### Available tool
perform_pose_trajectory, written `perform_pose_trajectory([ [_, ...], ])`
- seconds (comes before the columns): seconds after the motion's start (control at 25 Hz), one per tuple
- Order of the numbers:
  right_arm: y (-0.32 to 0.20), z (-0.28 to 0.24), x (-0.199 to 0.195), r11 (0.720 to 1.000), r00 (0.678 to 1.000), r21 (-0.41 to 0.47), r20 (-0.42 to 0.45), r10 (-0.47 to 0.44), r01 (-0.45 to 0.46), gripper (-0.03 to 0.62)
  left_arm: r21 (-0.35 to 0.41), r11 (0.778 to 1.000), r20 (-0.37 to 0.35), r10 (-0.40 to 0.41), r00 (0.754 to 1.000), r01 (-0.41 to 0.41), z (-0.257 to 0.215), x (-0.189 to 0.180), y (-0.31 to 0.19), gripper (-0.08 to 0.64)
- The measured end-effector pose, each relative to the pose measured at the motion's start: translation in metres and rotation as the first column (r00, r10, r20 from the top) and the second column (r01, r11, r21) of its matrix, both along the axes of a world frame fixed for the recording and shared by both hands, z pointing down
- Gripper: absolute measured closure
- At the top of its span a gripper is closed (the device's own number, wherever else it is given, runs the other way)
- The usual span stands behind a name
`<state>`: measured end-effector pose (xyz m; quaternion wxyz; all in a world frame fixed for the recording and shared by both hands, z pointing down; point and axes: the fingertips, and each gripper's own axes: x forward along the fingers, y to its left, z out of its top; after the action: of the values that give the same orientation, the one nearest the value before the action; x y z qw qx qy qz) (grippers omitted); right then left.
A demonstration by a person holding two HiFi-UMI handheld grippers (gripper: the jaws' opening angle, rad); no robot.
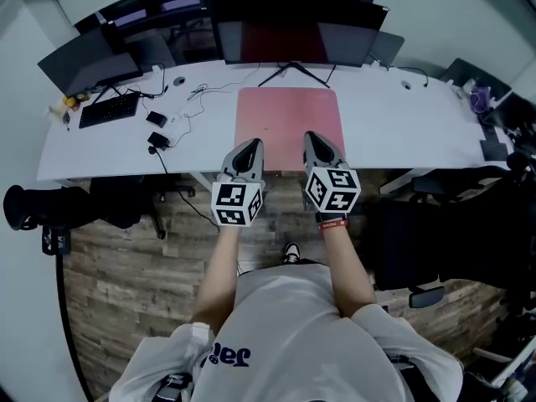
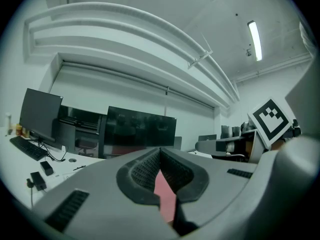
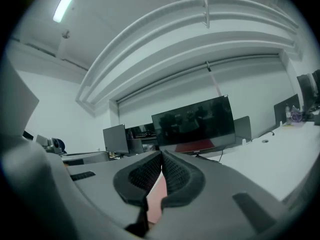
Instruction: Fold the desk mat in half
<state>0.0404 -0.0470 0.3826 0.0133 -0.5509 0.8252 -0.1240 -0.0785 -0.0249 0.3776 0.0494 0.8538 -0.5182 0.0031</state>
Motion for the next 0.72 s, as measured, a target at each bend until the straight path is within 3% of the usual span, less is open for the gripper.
perform_pose_trajectory([
  [0.28,-0.028,0.03,0.032,0.999,0.999,-0.035,0.034,-0.041,0.042,0.575,-0.031,0.999,0.0,-0.045,0.999,0.045,0.027,0.034,-0.024,0.546],
  [0.72,-0.051,0.105,0.056,0.982,0.995,-0.171,0.064,-0.072,0.082,0.574,-0.186,0.973,-0.004,-0.139,0.99,0.136,0.095,0.052,-0.05,0.546],
])
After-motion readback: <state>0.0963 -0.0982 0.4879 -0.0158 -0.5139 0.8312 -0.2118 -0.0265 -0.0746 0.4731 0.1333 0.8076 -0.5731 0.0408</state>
